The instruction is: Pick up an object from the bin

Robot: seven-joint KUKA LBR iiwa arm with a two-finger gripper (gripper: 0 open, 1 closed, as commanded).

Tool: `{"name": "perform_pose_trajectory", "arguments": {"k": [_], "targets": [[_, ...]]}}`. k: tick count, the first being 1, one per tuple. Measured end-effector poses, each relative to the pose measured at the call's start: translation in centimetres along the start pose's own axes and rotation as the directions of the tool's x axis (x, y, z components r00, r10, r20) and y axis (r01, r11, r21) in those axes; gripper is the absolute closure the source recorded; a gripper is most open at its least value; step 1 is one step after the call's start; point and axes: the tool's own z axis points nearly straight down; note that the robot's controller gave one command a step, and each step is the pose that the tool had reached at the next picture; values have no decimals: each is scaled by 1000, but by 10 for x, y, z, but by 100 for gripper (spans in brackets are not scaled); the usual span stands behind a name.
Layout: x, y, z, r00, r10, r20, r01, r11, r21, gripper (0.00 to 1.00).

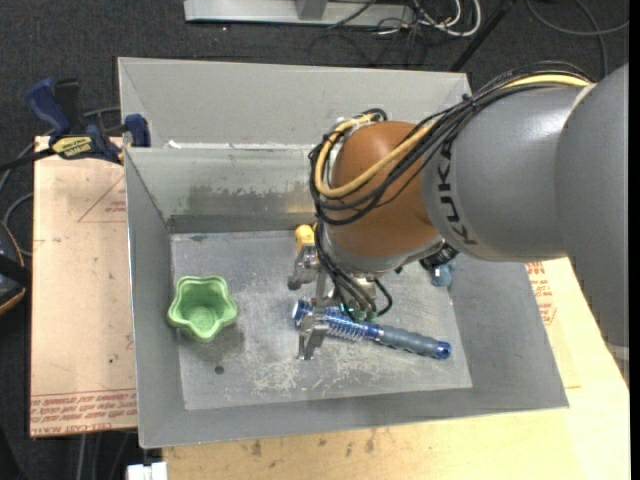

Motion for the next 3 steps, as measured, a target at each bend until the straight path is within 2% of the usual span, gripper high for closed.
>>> {"name": "perform_pose_trajectory", "arguments": {"k": [1,2,3], "targets": [[-21,-57,71,1000,15,11,-15,1000,-1,0],[-21,-54,66,1000,11,13,-11,1000,-2,100],[-23,-57,-60,999,46,17,-46,999,-3,100]]}}
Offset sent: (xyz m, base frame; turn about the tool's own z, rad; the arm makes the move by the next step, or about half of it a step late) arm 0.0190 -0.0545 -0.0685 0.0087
